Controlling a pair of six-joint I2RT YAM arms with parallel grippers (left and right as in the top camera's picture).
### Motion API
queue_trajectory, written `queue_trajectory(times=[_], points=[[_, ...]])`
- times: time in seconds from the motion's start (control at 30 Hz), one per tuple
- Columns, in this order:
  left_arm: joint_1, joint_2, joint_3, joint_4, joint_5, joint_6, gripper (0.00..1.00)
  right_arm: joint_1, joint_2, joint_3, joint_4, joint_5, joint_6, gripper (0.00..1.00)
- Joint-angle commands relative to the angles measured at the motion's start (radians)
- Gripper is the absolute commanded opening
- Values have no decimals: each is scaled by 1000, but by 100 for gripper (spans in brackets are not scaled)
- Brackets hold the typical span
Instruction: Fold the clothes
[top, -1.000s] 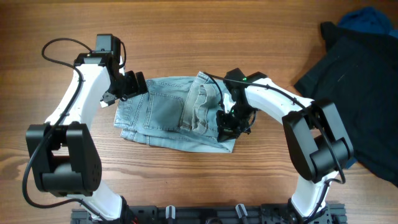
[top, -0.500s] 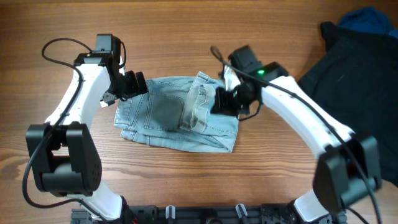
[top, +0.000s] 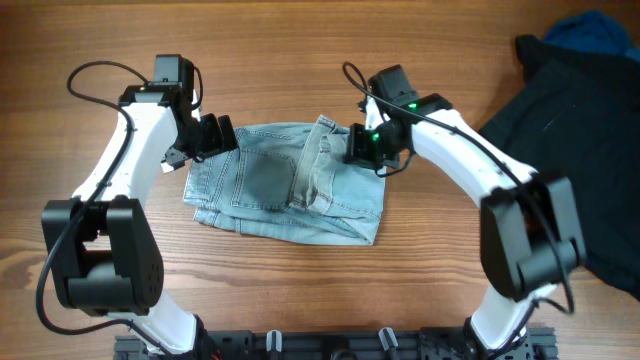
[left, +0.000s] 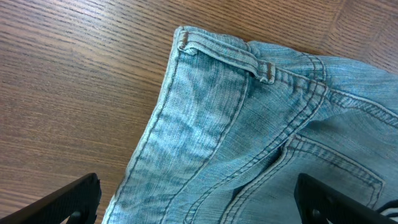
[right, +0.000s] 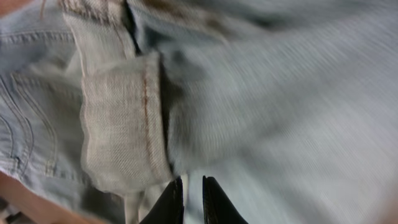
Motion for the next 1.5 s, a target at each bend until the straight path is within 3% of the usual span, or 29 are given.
queue_trajectory(times=[0.0,0.33,0.6,0.7,0.77,0.83,0.93,1.03,1.37,1.47], points=[[1,-24,18,-1,-10,3,100,0,61,3,87,-126,33,12],[1,-24,18,3,-10,3,100,0,108,3,135,-129,12,10],[1,-24,18,6,-10,3,100,-22,-47,5,54,-47,4,14],[1,-24,18,6,-10,3,100,-40,-147,5,-3,25,1,28],[1,-24,18,6,-10,3,100,-45,-199,5,-53,61,1,54],[1,-24,18,6,-10,3,100,-44,-226,5,-119,68,2,70],[1,-24,18,7,-10,3,100,-44,-225,5,-232,89,2,84],[1,-24,18,6,-9,2,100,-45,-223,-28,-356,281,2,97],[1,-24,18,3,-10,2,100,-65,-222,-241,-188,218,-53,100],[1,-24,18,4,-10,3,100,-65,-222,-303,-68,99,-105,98]])
